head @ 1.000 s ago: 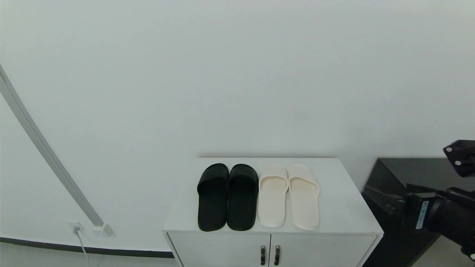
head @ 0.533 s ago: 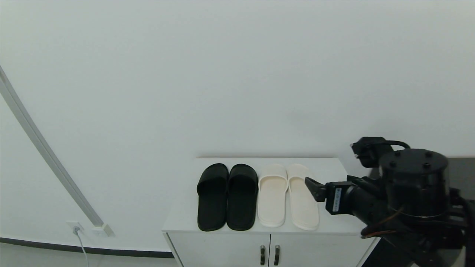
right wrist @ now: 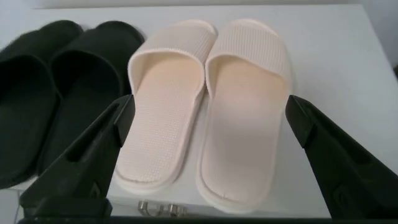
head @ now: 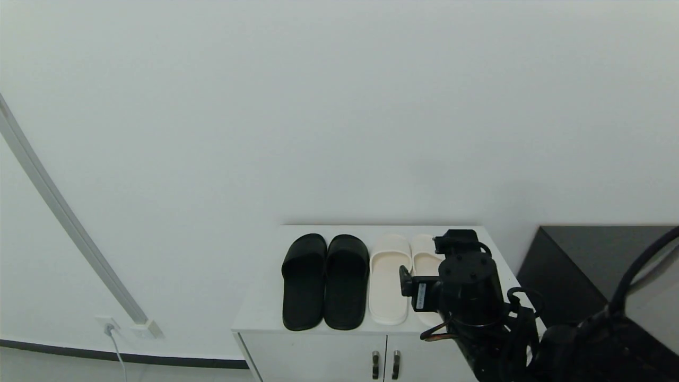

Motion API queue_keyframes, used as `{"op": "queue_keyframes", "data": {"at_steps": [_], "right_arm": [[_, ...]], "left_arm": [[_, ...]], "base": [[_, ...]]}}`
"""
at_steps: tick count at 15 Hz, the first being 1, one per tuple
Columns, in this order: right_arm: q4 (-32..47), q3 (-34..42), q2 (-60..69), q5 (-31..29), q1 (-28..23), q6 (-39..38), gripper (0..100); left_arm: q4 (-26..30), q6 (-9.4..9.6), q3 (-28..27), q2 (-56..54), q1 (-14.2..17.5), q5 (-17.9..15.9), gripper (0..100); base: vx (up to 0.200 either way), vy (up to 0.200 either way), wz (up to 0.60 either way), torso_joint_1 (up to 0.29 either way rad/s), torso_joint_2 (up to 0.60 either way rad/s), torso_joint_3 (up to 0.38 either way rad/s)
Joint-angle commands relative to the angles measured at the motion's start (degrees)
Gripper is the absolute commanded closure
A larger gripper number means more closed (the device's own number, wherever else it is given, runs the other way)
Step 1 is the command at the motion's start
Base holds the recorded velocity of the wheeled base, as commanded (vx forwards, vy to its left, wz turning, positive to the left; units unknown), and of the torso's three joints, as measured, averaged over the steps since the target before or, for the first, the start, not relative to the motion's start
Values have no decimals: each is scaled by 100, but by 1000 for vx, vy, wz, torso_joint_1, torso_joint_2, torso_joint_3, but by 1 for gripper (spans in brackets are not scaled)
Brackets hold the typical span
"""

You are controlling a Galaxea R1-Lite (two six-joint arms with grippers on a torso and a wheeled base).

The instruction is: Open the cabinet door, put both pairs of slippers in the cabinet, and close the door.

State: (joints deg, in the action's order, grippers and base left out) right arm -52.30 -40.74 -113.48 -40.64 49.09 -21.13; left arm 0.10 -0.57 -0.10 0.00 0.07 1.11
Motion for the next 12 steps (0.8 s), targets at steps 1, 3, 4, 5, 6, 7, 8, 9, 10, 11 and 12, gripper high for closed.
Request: {"op": "queue_keyframes", "data": {"at_steps": [1, 3, 4, 5, 6, 7, 8, 9, 10, 11, 12], "right_arm": [[-140, -74, -649, -31, -14, 3, 0], [-149, -285, -913, -31, -119, 3, 0], [-167, -408, -1115, -31, -172, 3, 0], [-219, -514, -1247, -31, -225, 3, 0], [-237, -646, -1343, -31, -295, 12, 0], [-237, -742, -1405, -14, -356, 12, 0], [-237, -839, -1493, 21, -444, 12, 0], [-246, -901, -1554, 48, -453, 21, 0], [-246, -1024, -1607, 109, -462, 30, 0], [-237, -1173, -1677, 127, -479, 47, 0], [-228, -1322, -1747, 127, -497, 82, 0]], "left_arm": [[8, -4, 1, 9, 1, -5, 100], [8, -4, 1, 9, 1, -5, 100], [8, -4, 1, 9, 1, -5, 100], [17, -4, 1, 9, 1, -5, 100], [17, -4, 1, 9, 1, -5, 100], [17, -4, -8, 9, 1, -5, 100], [17, -4, -8, 9, 1, -5, 100], [17, -4, -8, 9, 1, -5, 100], [17, -4, 1, 9, 1, -5, 100], [17, -4, -8, 9, 1, -5, 100], [17, -4, 1, 9, 1, 3, 100]], "base": [[0, 0, 0, 0, 0, 0], [0, 0, 0, 0, 0, 0], [0, 0, 0, 0, 0, 0], [0, 0, 0, 0, 0, 0], [0, 0, 0, 0, 0, 0], [0, 0, 0, 0, 0, 0], [0, 0, 0, 0, 0, 0], [0, 0, 0, 0, 0, 0], [0, 0, 0, 0, 0, 0], [0, 0, 0, 0, 0, 0], [0, 0, 0, 0, 0, 0]]}}
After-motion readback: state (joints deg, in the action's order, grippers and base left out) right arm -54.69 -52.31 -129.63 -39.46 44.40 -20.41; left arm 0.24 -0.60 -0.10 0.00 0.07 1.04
